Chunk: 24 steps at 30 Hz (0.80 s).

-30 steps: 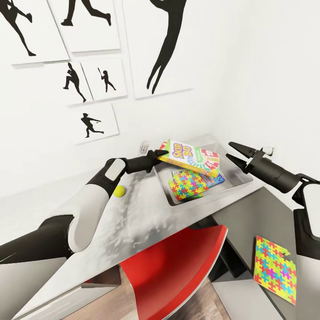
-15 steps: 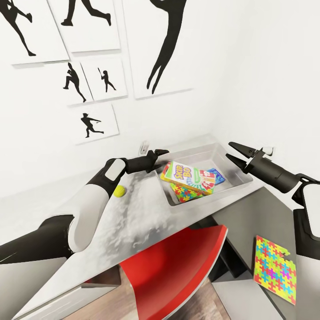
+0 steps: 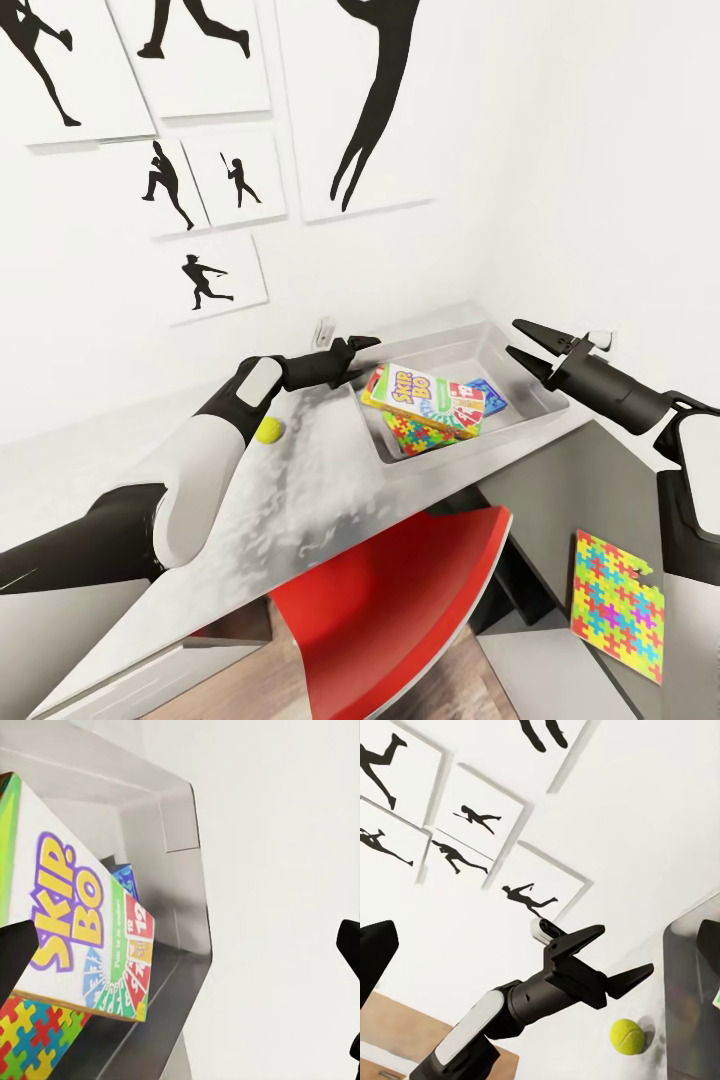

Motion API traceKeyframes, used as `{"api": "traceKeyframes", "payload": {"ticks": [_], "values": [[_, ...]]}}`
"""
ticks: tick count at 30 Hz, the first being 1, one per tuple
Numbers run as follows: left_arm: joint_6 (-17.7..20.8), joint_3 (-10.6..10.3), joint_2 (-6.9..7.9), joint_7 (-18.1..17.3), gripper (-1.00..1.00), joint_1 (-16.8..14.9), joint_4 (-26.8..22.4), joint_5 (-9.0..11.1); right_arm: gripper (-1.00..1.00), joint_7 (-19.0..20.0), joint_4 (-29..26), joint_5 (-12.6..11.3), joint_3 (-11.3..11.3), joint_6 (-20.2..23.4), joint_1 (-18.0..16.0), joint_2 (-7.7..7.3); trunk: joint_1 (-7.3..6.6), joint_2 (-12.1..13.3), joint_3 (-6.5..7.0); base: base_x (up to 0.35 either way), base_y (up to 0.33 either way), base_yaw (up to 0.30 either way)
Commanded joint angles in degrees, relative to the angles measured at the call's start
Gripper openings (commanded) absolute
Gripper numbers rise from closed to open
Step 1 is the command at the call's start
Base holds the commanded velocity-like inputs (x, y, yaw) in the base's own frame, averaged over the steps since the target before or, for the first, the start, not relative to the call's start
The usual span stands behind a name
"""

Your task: Put all the toys in the child's room - the three board games (two on the bed and one on the table), the two jigsaw puzzles on the table, and the tennis ball on the table - inside the toy box on the table in the child's room.

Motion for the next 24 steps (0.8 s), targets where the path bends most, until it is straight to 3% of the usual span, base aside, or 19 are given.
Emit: {"api": "traceKeyframes", "payload": {"ticks": [1,9,24], "values": [[0.4,0.4,-0.05,-0.1,1.0,0.0,0.0,-0.1,1.0,0.6,0.0,0.6,-0.1,0.2,-0.1,0.0,0.03,-0.1,-0.09,0.0,0.0,0.0],[0.4,0.4,-0.05,-7.3,1.0,0.2,-0.1,-0.6,1.0,0.6,0.0,0.6,-0.1,0.2,0.0,0.02,0.03,-0.1,-0.09,0.0,0.0,0.0],[0.6,0.1,-0.05,-8.1,1.0,0.2,-0.1,-0.8,1.0,0.6,0.0,0.6,-0.1,0.2,-0.1,0.27,0.03,-0.1,-0.09,-0.119,0.075,0.0]]}}
